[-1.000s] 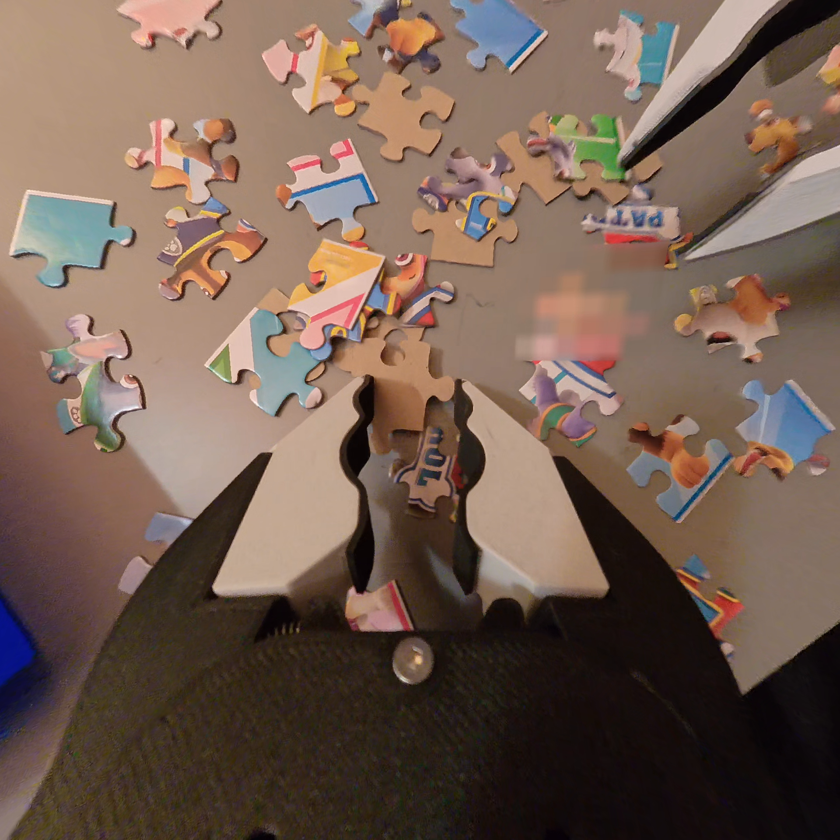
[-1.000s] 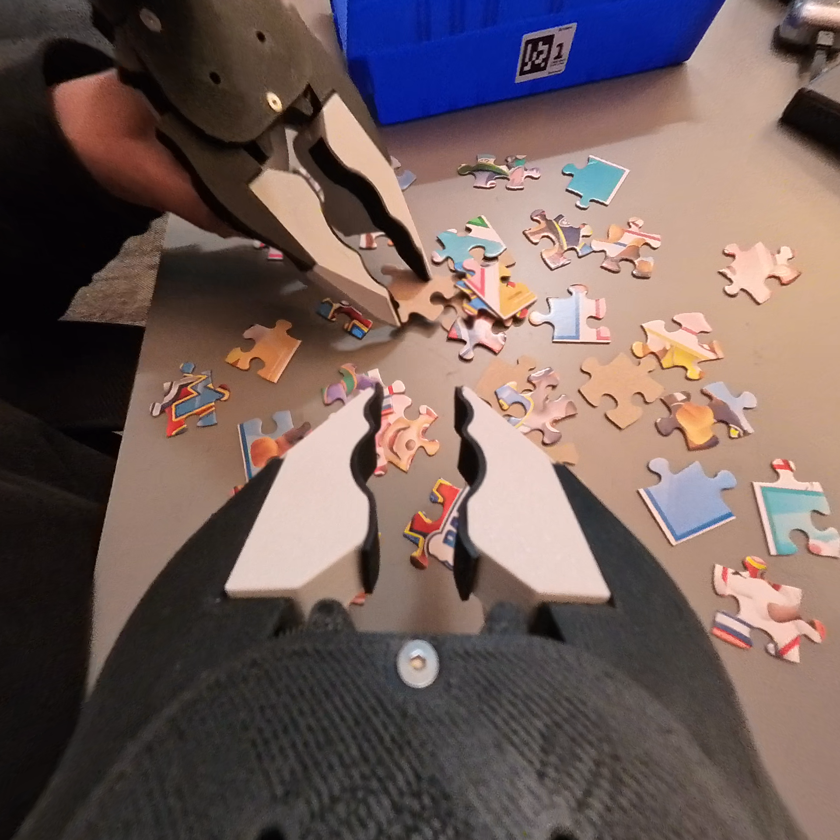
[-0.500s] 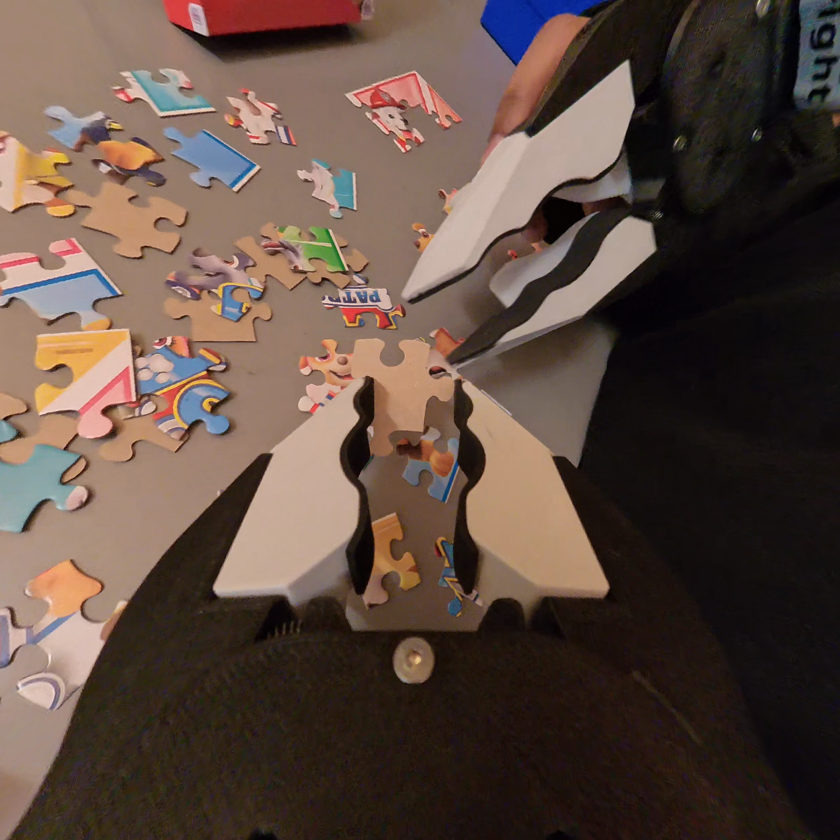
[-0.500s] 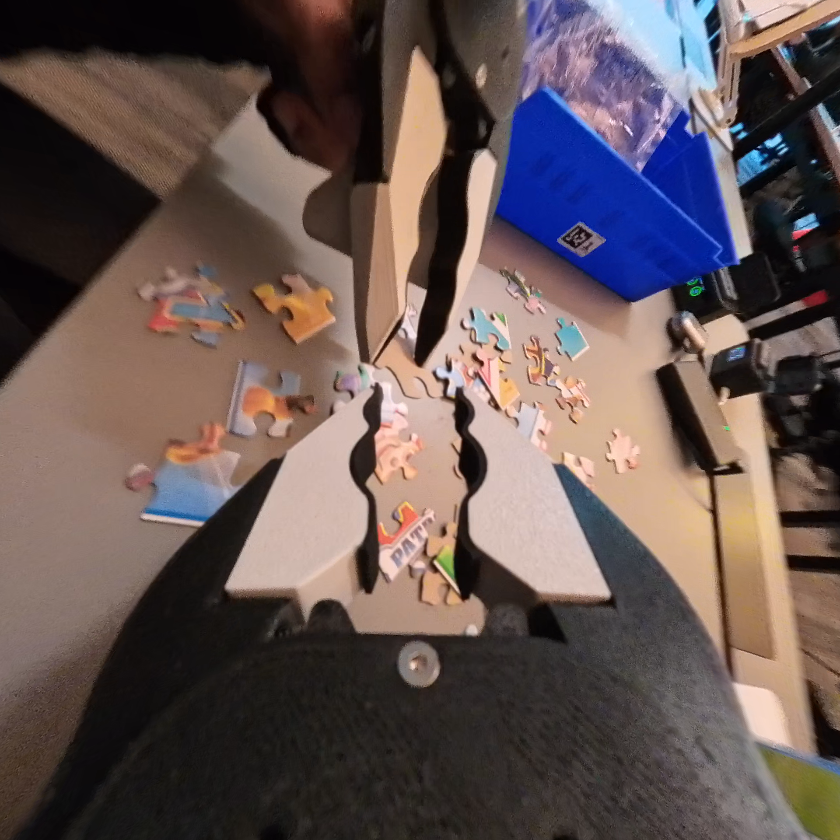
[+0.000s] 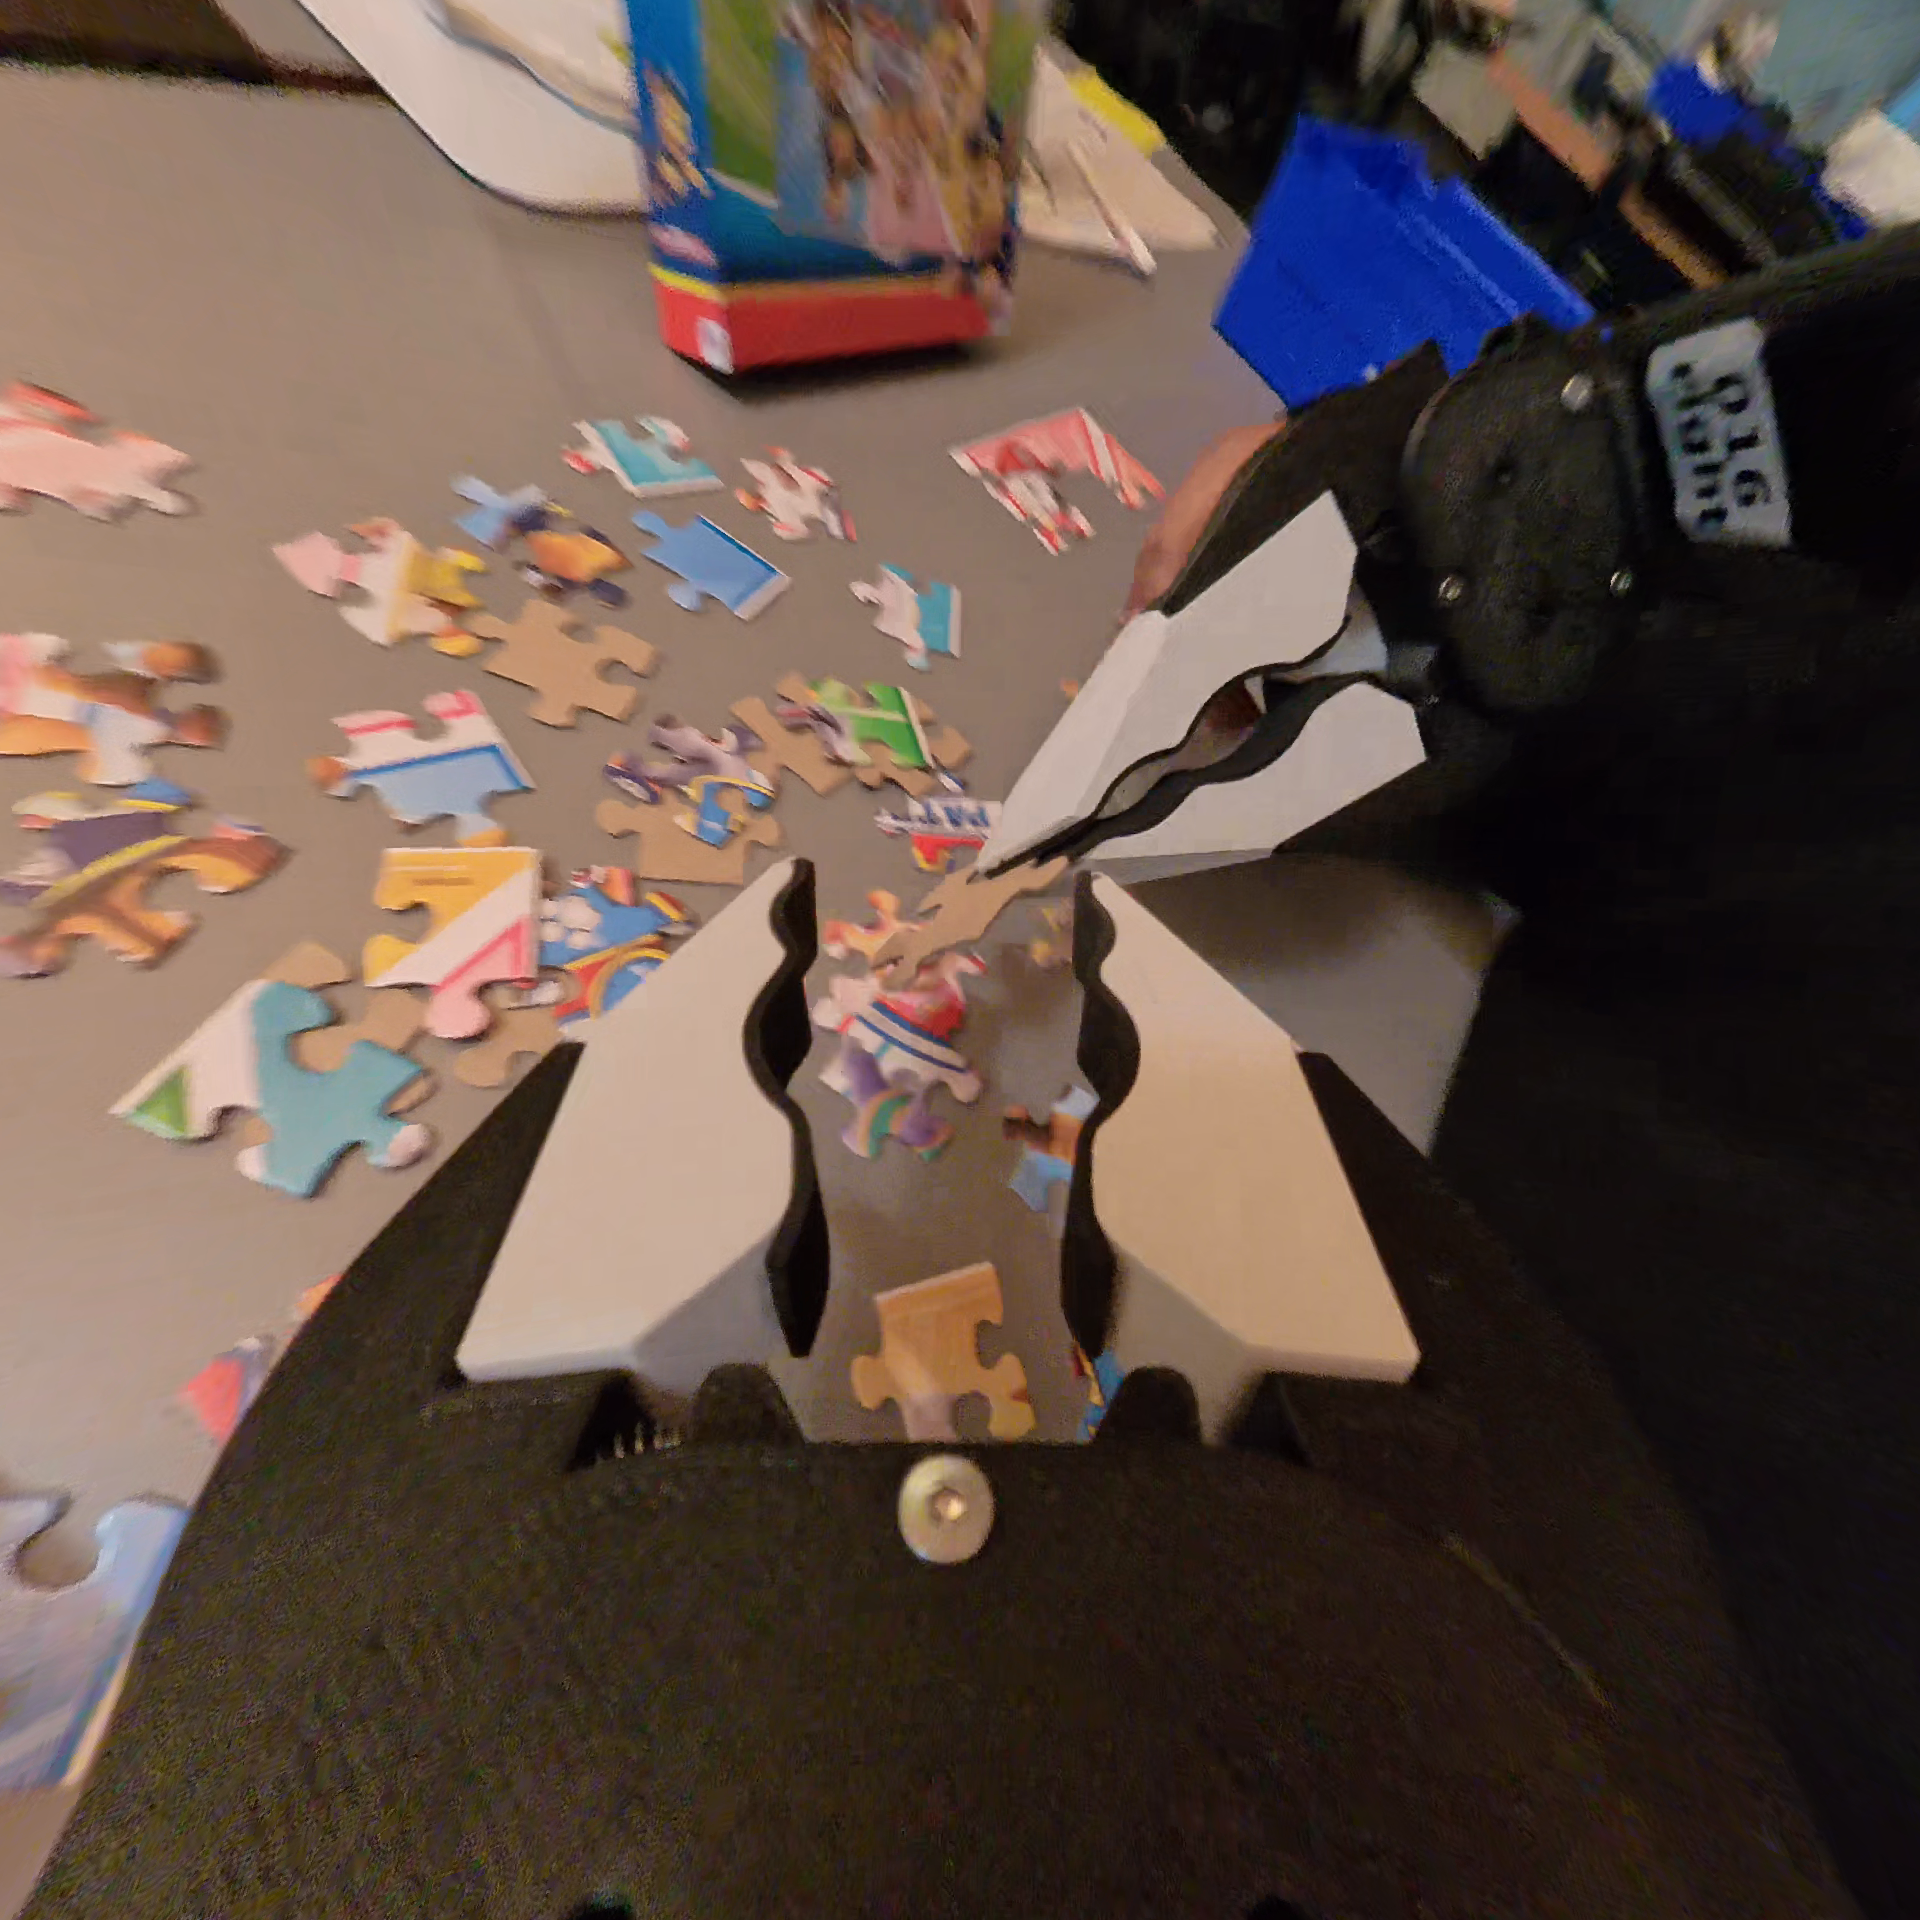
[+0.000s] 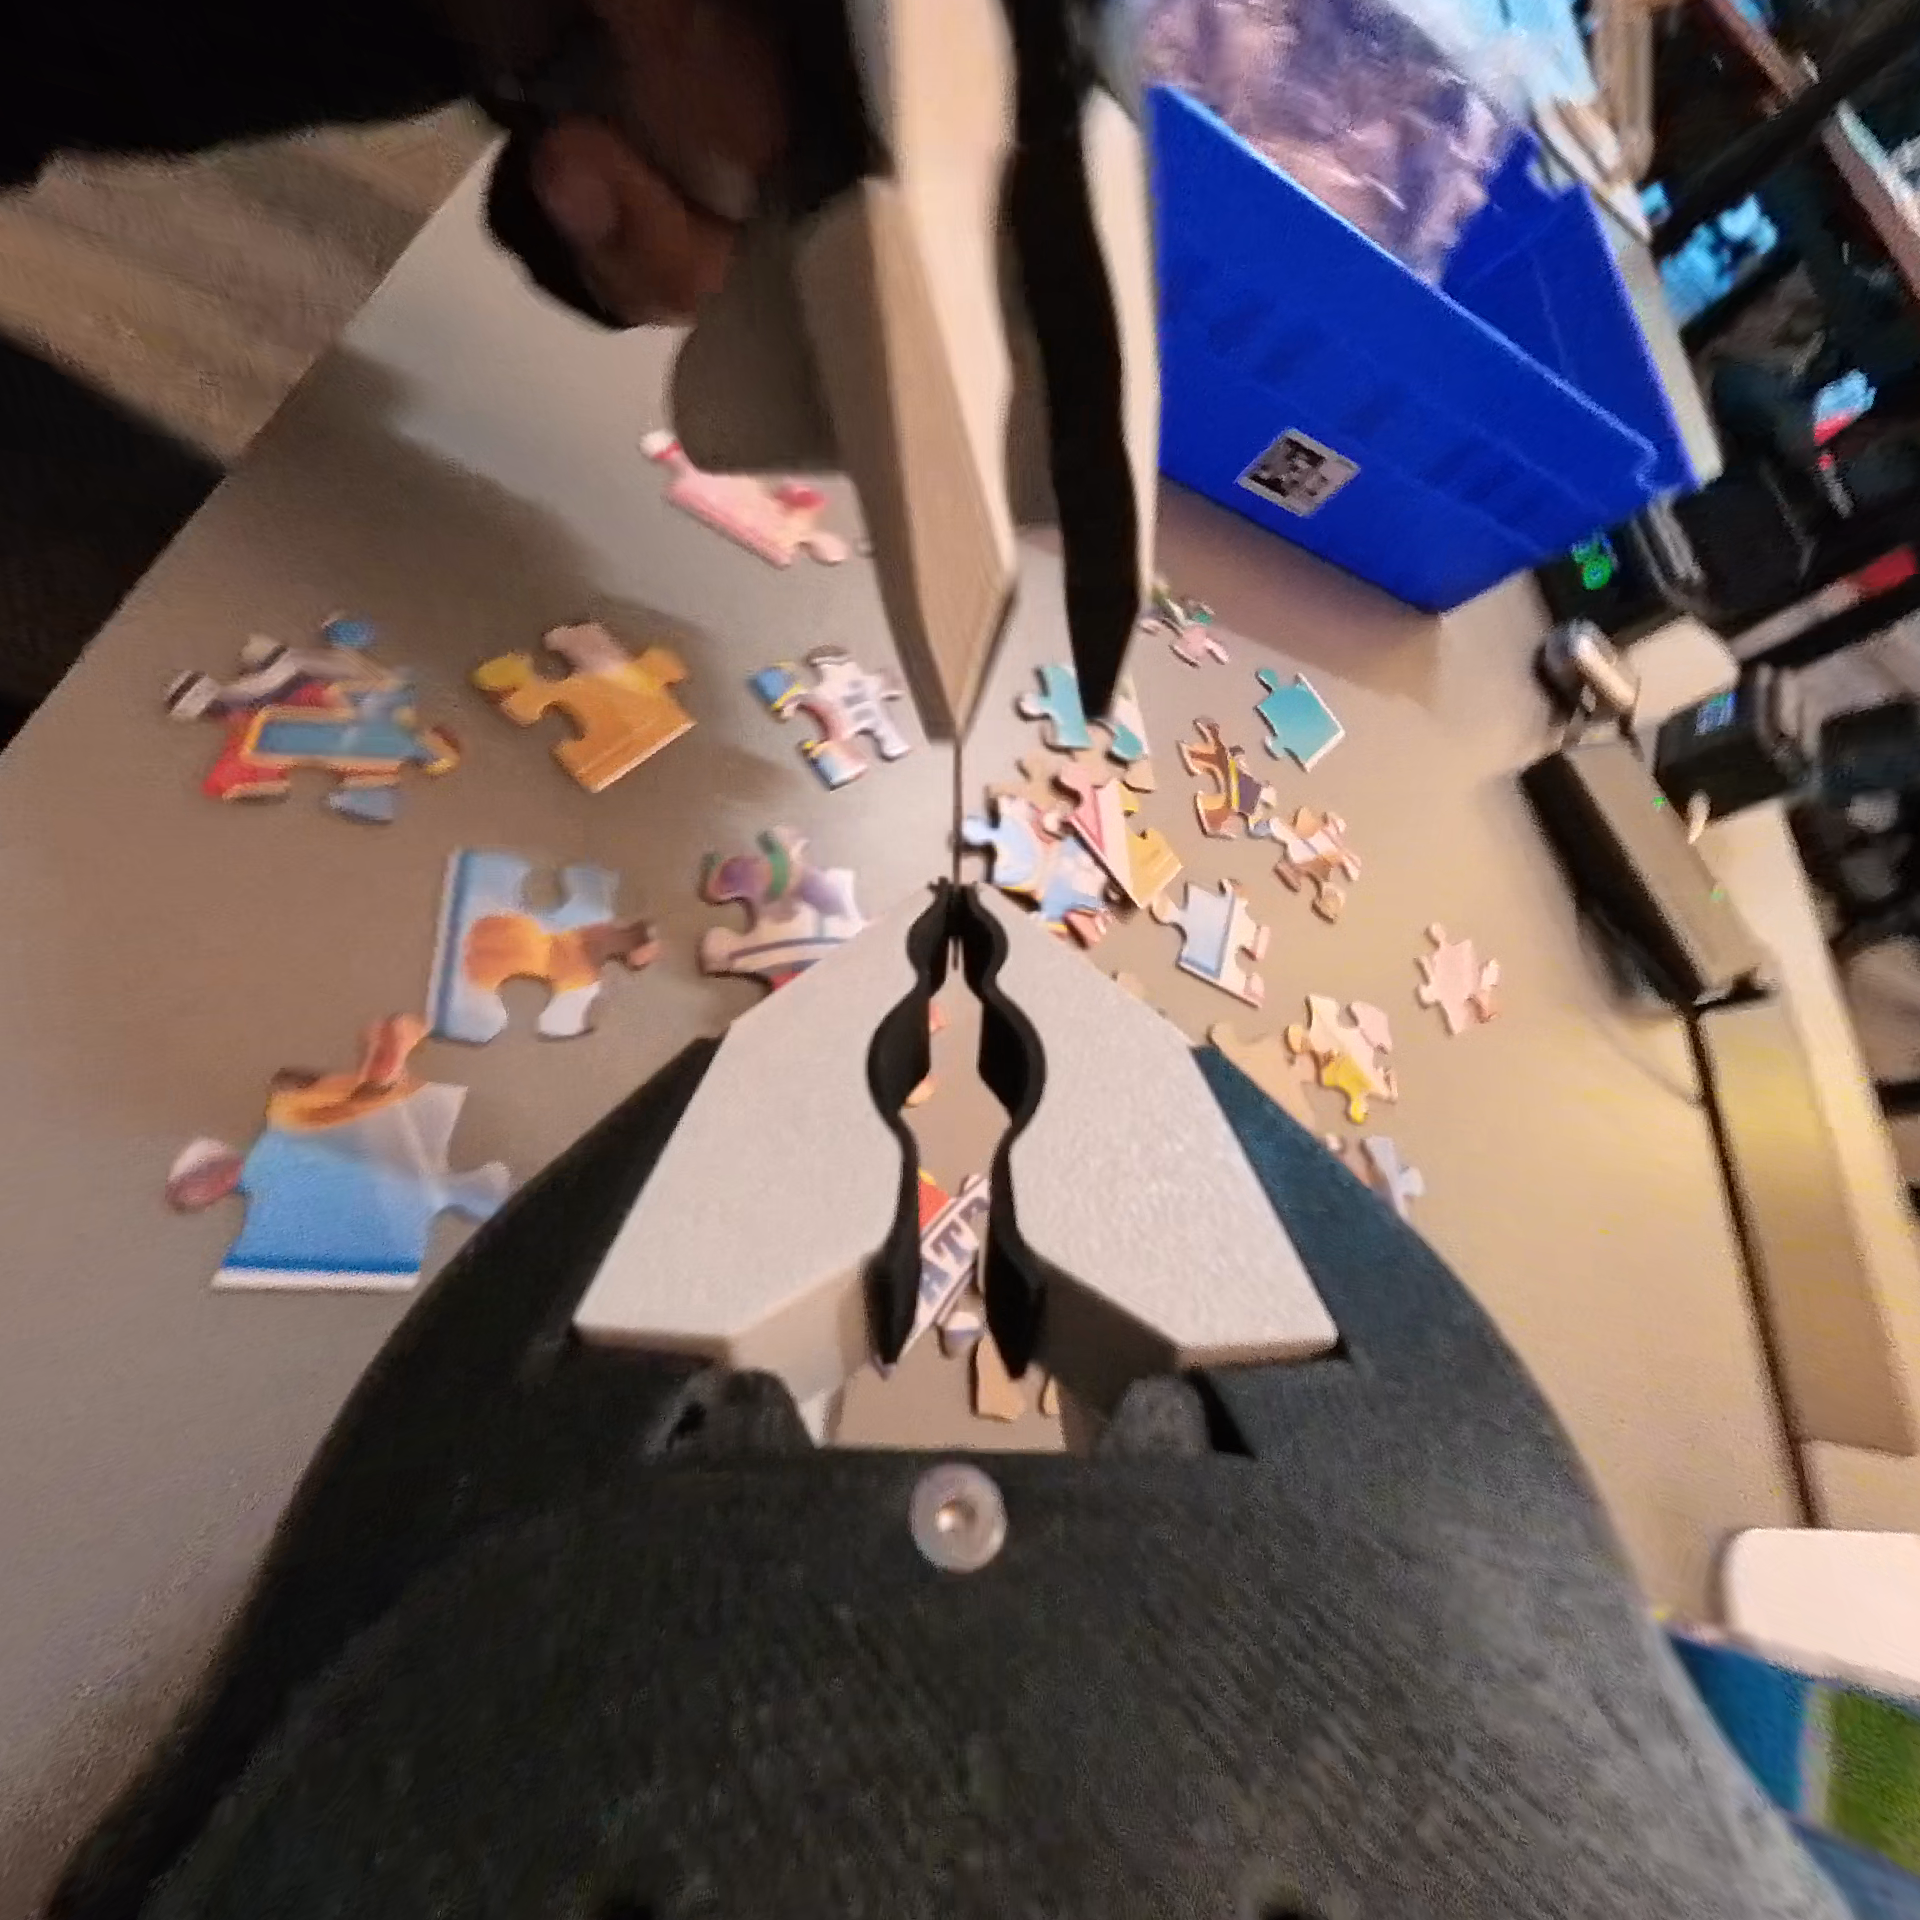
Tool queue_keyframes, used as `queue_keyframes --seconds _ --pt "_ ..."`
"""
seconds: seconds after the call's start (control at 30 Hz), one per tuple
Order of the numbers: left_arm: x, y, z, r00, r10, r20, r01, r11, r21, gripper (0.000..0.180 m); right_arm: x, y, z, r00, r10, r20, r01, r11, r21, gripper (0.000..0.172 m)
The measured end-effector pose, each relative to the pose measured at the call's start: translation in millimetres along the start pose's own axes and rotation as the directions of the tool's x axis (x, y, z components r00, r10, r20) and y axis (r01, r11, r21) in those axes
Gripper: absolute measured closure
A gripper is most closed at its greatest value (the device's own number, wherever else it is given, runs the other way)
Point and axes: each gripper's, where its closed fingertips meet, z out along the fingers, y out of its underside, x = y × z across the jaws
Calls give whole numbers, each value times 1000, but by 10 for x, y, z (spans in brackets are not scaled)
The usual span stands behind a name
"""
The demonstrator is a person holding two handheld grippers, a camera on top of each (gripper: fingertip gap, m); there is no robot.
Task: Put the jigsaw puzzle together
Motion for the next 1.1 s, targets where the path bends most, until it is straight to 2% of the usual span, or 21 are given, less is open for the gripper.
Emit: queue_keyframes --seconds 0.07,0.13,0.17,0.23,0.27,0.4,0.5,0.53,0.6,0.7,0.73,0.83,0.93,1.0,1.1 --pt "-165 -185 -113 997 -40 65 32 993 116 132 288 71 47 978 206 -21 -205 978 42 172" --pt "-280 -345 -216 992 -77 104 51 972 231 132 662 152 78 884 467 -14 -463 880 108 172" --pt "-323 -402 -252 989 -93 119 56 958 280 132 875 221 92 796 606 -1 -600 789 136 172" --pt "-350 -454 -278 987 -113 116 67 937 342 132 1253 525 181 536 844 -14 -839 535 103 172" --pt "-343 -456 -272 987 -120 103 76 932 355 132 1373 677 261 446 894 -29 -892 447 61 172" --pt "-282 -411 -250 991 -123 60 94 930 354 132 1917 1159 501 276 938 -209 -953 296 70 172" --pt "-288 -364 -279 991 -116 72 84 935 344 133 2081 1159 646 131 980 -148 -986 144 86 172" --pt "-300 -348 -291 990 -117 77 84 936 341 133 2111 1178 680 108 983 -149 -989 122 85 172" --pt "-321 -330 -316 990 -121 78 87 935 345 133 2144 1286 719 108 972 -207 -989 126 73 165" --pt "-337 -324 -346 989 -131 62 101 928 358 133 2069 1336 703 121 966 -228 -991 131 29 120" --pt "-343 -319 -351 989 -134 59 104 927 361 133 2045 1297 658 137 964 -229 -989 148 31 114" --pt "-365 -292 -353 988 -141 57 112 927 358 134 1968 1117 469 301 915 -270 -947 321 30 114" --pt "-364 -276 -331 988 -145 48 119 928 353 134 1650 812 399 552 820 -155 -834 547 -74 137" --pt "-358 -267 -303 988 -145 43 122 930 348 134 1362 732 388 707 704 -68 -704 690 -166 132" --pt "-329 -253 -256 989 -142 36 122 934 335 134 1179 847 404 825 556 -97 -561 789 -251 129"
